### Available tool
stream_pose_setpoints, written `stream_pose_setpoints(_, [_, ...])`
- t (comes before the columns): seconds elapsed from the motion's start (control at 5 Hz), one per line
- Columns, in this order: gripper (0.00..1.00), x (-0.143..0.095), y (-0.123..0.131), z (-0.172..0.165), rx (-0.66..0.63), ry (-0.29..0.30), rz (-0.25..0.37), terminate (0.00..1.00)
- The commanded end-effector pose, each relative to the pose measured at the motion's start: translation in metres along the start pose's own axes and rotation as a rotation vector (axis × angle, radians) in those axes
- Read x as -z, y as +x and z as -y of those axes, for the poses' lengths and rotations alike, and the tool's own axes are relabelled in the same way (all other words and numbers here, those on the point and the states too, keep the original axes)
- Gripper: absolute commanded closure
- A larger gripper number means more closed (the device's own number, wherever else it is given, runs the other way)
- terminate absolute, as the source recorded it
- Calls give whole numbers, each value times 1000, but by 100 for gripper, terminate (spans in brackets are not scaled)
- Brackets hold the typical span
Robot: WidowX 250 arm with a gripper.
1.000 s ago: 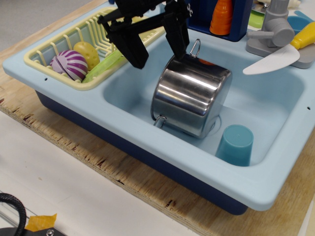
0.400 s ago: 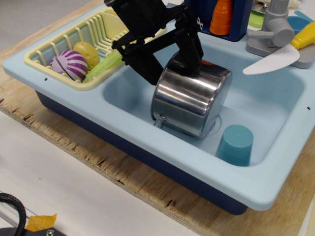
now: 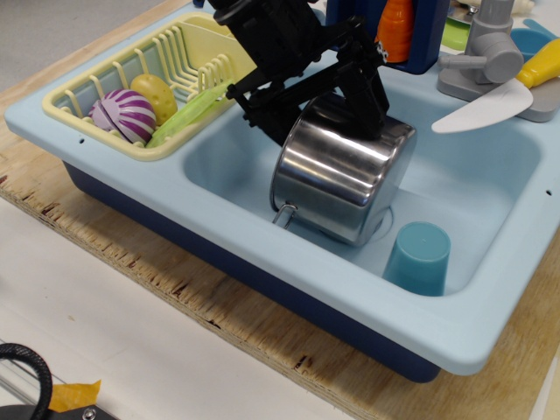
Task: Flip pot upright which is in sink
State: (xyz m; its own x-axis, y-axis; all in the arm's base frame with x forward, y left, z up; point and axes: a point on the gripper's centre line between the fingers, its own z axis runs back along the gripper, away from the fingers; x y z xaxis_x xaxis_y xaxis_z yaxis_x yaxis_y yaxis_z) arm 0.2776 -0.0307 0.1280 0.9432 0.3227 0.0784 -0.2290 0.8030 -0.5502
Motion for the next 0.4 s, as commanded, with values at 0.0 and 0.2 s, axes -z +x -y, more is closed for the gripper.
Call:
stream_pose_setpoints(0.0, [100,-2,0,7,70,84,10,0])
stream_pose_setpoints(0.2, [100,-9,4,16,157,190,39,0])
